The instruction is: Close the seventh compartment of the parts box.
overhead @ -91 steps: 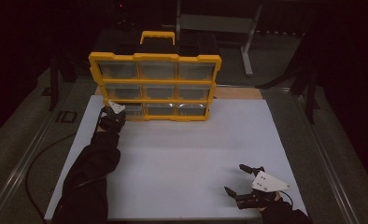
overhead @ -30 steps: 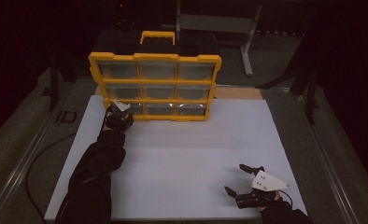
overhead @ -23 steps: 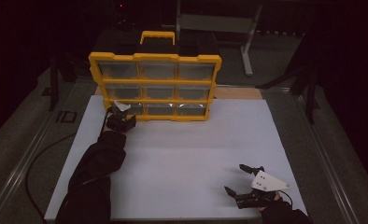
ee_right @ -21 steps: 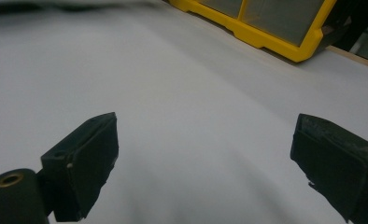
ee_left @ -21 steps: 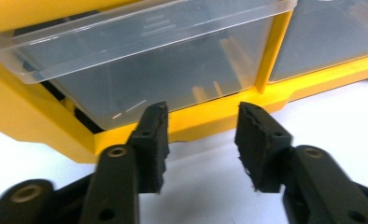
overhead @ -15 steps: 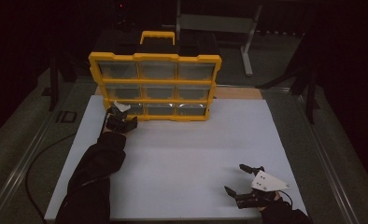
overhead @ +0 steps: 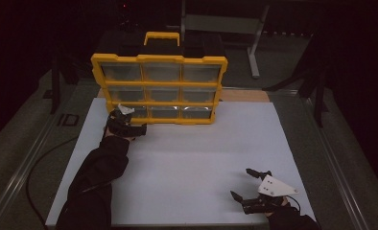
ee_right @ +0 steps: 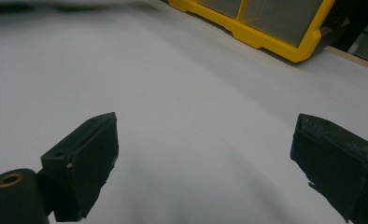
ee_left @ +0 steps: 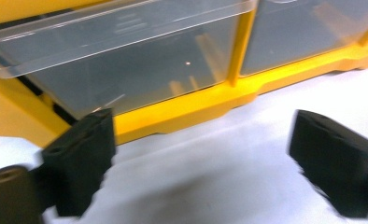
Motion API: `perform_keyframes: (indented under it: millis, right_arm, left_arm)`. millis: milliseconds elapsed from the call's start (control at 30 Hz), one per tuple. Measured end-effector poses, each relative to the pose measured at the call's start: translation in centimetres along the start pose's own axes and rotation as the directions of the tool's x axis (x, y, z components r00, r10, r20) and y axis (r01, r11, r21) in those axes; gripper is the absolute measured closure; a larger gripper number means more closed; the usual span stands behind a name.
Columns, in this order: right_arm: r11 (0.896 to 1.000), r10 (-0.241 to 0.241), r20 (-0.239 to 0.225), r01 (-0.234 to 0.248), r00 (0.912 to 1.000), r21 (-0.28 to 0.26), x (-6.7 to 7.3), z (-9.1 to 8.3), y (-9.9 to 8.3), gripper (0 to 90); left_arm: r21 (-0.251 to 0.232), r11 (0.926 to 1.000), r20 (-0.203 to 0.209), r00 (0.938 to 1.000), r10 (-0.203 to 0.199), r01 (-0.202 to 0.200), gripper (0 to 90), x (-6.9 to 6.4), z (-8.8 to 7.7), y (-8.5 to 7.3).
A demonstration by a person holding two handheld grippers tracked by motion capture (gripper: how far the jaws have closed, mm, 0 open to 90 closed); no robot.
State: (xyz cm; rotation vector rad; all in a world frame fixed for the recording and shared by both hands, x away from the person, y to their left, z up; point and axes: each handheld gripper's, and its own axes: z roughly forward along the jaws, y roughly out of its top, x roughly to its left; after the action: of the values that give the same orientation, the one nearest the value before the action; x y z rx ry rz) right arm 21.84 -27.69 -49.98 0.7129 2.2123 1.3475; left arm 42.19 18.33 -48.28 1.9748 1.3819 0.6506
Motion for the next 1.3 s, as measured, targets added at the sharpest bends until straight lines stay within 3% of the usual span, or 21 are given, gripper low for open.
perform_keyframes:
  millis: [67,333,800,967,1100,1300]
  right_arm:
    - [1.000,-0.001,0.000,0.001,1.0000,-0.001,0.0,0.0,0.0,7.8]
    - [1.000,-0.001,0.002,0.001,1.0000,-0.003,0.0,0.0,0.0,7.8]
    - [1.000,0.004,-0.003,-0.004,1.0000,0.000,-0.2,0.1,-0.2,7.8]
    - [1.000,0.006,-0.003,-0.006,1.0000,-0.003,-0.2,0.0,-0.2,7.8]
    - [1.000,0.005,-0.003,-0.005,1.0000,-0.001,-0.2,0.0,-0.2,7.8]
    - [1.000,0.005,-0.001,-0.005,1.0000,0.001,-0.2,0.0,-0.2,7.8]
  left_arm:
    - [0.010,0.9999,0.008,0.9999,0.007,-0.007,0.2,-0.1,0.0,0.0]
    - [0.038,0.9989,0.037,0.9990,0.025,-0.026,0.0,-0.4,0.2,-0.2]
    - [0.027,0.9992,0.105,0.9941,0.027,-0.030,0.0,-0.4,-0.5,-0.1]
    - [0.027,0.9984,0.169,0.9846,0.043,-0.049,0.0,-0.6,-0.7,-0.1]
    - [0.001,0.9982,0.196,0.9789,0.059,-0.060,0.0,-0.8,-1.0,-0.1]
    - [-0.027,0.9963,0.258,0.9624,0.086,-0.081,0.0,-1.2,-1.3,-0.1]
